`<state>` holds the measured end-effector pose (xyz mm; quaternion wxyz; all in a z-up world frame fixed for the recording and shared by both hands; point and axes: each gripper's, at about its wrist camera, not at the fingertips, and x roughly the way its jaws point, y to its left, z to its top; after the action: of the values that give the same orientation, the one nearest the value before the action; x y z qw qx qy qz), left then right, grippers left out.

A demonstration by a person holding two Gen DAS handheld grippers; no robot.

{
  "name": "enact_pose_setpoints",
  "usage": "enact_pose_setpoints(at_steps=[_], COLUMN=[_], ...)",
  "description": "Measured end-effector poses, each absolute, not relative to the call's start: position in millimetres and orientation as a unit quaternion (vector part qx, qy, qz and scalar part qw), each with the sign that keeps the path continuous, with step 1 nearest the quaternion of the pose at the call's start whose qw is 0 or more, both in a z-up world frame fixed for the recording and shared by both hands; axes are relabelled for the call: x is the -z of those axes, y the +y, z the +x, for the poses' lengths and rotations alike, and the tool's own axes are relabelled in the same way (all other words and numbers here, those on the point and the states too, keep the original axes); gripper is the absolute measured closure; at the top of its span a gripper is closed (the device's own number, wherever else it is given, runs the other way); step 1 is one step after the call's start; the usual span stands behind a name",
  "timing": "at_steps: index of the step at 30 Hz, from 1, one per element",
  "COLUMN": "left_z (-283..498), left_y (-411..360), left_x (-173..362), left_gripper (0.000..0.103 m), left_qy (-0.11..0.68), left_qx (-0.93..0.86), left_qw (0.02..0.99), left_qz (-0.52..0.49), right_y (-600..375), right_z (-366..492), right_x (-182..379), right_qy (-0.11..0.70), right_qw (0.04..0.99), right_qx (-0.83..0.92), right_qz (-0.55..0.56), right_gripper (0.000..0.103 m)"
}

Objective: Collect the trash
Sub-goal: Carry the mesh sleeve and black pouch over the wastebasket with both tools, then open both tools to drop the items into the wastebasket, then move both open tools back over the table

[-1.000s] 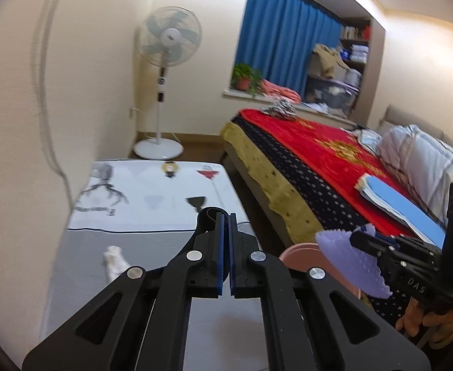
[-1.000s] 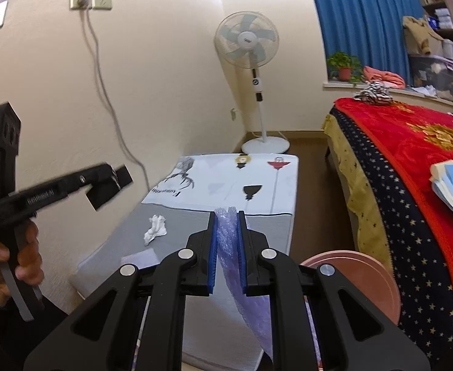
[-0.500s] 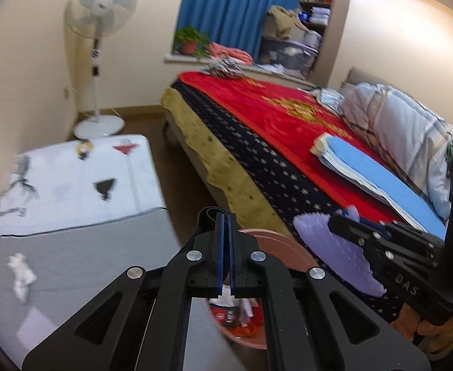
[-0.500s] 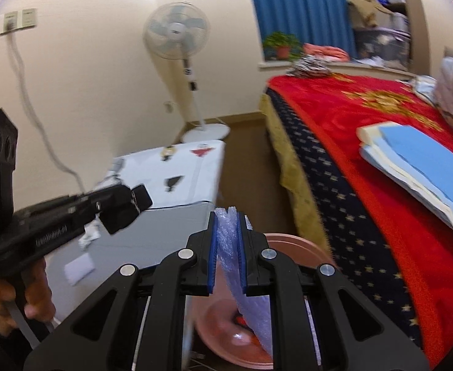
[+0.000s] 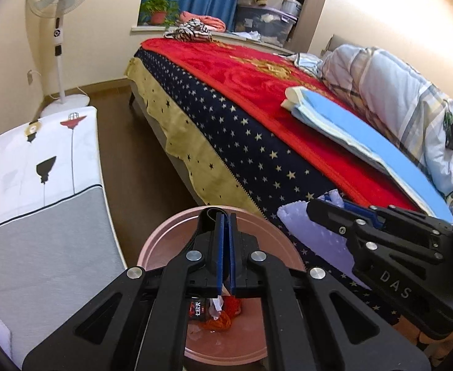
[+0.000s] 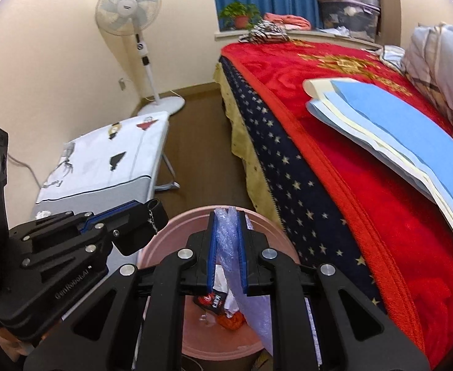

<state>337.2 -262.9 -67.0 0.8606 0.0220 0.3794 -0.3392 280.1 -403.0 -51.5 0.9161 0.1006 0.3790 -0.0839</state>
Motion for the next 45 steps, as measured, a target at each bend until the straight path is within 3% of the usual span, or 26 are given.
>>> enact_pose_setpoints(at_steps=[2, 3, 4, 5, 6, 9, 15, 20, 28, 33, 38, 45], left_z=[340, 343, 344, 345, 346, 348, 348, 343, 323, 302, 269, 264], left_y=[-265, -265, -265, -266, -265, -257, -239, -209, -104, -10, 74, 113], left_x=[71, 74, 76, 78, 80, 81, 66, 43, -15, -45, -37, -37], left_gripper=[0.100, 0.093, 0.084, 0.054, 0.036, 0.022, 0.013, 0.012, 0.008, 0.008, 0.008, 0.008], left_qy=[0.385, 0.389, 0.395, 0.402, 0.408, 0.399, 0.384, 0.358, 0.300, 0.278, 0.241, 0.226], left_qx=[0.329, 0.326, 0.326, 0.321, 0.307, 0.276, 0.255, 0.228, 0.140, 0.050, -0.055, -0.108], left_qw=[0.862, 0.861, 0.859, 0.857, 0.859, 0.874, 0.887, 0.906, 0.944, 0.958, 0.968, 0.968], left_qz=[0.024, 0.026, 0.027, 0.029, 0.032, 0.025, 0.010, 0.019, -0.002, -0.043, -0.033, -0.017], right_y=[-408, -411, -414, -416, -419, -421, -414, -396, -347, -293, -228, -156], right_z=[282, 283, 283, 283, 282, 281, 278, 275, 270, 276, 281, 295], right_x=[57, 60, 62, 64, 66, 64, 50, 33, 1, -9, -7, 18], right_qy=[0.392, 0.400, 0.406, 0.410, 0.413, 0.407, 0.372, 0.337, 0.270, 0.249, 0.236, 0.267], right_qw=[0.909, 0.904, 0.900, 0.897, 0.894, 0.896, 0.913, 0.930, 0.957, 0.964, 0.968, 0.955], right_qx=[0.091, 0.096, 0.102, 0.107, 0.114, 0.122, 0.113, 0.097, 0.032, -0.031, -0.079, -0.131], right_qz=[0.106, 0.114, 0.118, 0.123, 0.129, 0.131, 0.125, 0.108, 0.101, 0.093, 0.042, -0.003], right_gripper=[0.086, 0.083, 0.070, 0.061, 0.053, 0.045, 0.036, 0.031, 0.012, 0.011, 0.010, 0.010])
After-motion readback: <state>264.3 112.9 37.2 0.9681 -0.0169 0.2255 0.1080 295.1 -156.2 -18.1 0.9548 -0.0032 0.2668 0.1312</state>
